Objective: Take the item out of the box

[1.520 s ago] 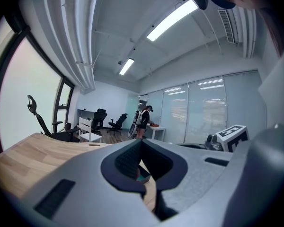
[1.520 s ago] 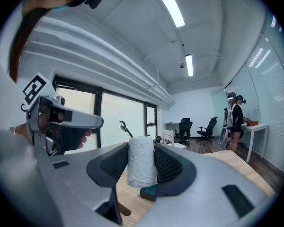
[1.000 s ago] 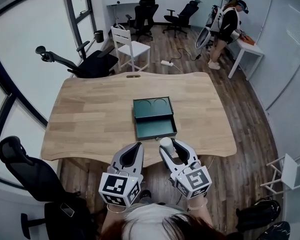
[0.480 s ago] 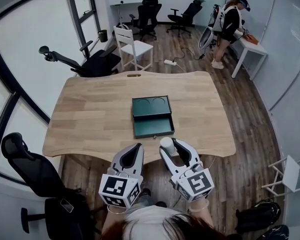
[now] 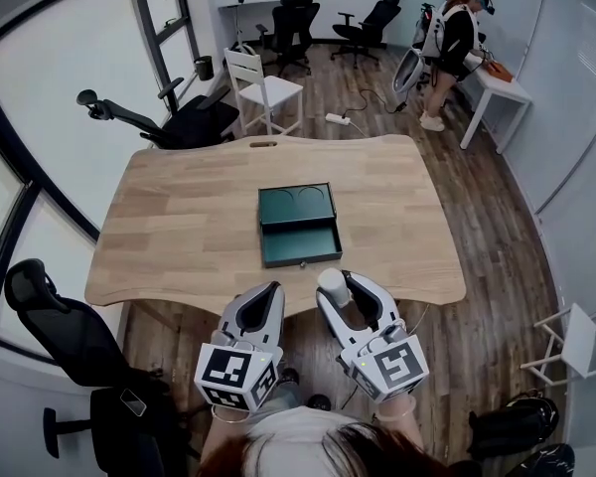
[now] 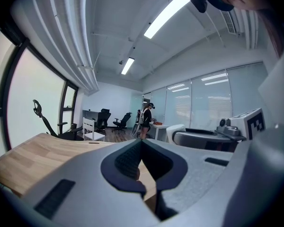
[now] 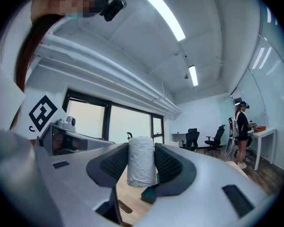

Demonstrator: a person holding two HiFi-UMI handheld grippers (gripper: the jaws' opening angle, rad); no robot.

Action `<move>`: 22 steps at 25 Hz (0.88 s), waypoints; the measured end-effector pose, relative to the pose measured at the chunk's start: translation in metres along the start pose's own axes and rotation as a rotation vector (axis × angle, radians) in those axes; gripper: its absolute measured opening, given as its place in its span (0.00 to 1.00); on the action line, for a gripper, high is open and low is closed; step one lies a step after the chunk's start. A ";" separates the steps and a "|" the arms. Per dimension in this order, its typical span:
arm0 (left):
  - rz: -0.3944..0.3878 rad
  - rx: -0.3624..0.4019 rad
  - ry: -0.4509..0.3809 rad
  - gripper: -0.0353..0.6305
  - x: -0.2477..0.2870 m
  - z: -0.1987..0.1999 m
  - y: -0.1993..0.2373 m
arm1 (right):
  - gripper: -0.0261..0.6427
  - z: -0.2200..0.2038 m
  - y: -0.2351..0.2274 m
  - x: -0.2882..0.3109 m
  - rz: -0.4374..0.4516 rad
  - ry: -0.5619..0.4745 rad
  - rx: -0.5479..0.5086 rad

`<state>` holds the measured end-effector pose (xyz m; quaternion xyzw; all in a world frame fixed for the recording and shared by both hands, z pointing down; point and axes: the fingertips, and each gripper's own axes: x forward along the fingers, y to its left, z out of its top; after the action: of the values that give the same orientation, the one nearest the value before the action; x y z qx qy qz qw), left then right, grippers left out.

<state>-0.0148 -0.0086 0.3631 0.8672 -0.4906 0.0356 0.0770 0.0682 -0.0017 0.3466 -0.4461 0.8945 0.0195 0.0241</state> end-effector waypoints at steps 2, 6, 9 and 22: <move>-0.003 0.004 0.002 0.06 -0.002 0.000 -0.004 | 0.32 0.003 0.000 -0.003 -0.004 0.003 -0.001; -0.005 0.015 0.003 0.06 -0.007 0.002 -0.009 | 0.32 0.006 0.003 -0.010 -0.006 -0.017 -0.008; -0.005 0.022 0.004 0.06 -0.010 0.001 -0.012 | 0.32 0.007 0.006 -0.017 -0.007 -0.006 -0.008; -0.015 0.041 0.004 0.06 -0.019 0.000 -0.020 | 0.32 0.007 0.015 -0.030 -0.007 0.046 0.004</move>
<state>-0.0071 0.0176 0.3583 0.8722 -0.4831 0.0469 0.0607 0.0743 0.0320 0.3421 -0.4497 0.8932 0.0072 0.0046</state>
